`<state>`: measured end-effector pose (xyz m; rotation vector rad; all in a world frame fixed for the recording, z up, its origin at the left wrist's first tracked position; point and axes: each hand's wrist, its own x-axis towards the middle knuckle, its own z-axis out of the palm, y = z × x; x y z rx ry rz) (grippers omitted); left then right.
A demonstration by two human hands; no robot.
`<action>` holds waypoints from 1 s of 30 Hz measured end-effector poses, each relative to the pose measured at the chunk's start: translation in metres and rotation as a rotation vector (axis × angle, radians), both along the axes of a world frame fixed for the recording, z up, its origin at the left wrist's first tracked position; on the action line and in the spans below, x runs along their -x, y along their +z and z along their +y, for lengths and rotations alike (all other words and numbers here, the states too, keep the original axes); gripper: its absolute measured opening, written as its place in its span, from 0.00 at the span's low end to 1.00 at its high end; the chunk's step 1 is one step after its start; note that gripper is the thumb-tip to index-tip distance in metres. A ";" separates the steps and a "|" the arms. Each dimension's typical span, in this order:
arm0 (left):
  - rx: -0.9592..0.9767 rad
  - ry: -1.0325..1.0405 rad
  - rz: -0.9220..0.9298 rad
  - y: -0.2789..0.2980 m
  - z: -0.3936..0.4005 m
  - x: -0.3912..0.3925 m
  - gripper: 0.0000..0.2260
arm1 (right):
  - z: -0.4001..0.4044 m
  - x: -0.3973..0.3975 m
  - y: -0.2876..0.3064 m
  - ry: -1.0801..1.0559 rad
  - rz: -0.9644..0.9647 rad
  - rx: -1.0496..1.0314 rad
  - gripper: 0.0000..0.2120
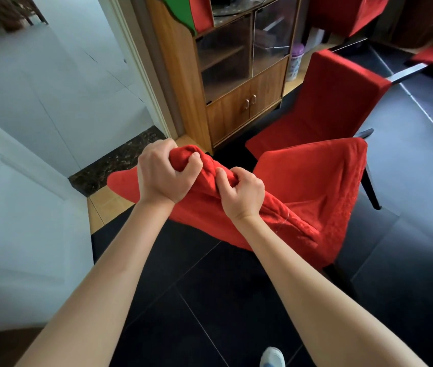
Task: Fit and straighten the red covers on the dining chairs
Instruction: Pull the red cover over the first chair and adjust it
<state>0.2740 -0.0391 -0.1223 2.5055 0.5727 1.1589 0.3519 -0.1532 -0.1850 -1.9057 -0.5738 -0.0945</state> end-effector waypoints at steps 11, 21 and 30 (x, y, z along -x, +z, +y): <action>0.023 -0.036 0.012 0.007 -0.029 -0.006 0.15 | -0.027 -0.003 0.006 -0.027 0.026 -0.028 0.27; -0.001 -0.011 0.048 0.020 -0.078 -0.017 0.16 | -0.075 -0.011 0.016 0.018 0.054 -0.044 0.25; -0.053 -0.013 0.085 0.032 -0.147 -0.035 0.16 | -0.142 -0.025 0.023 0.036 0.092 -0.094 0.28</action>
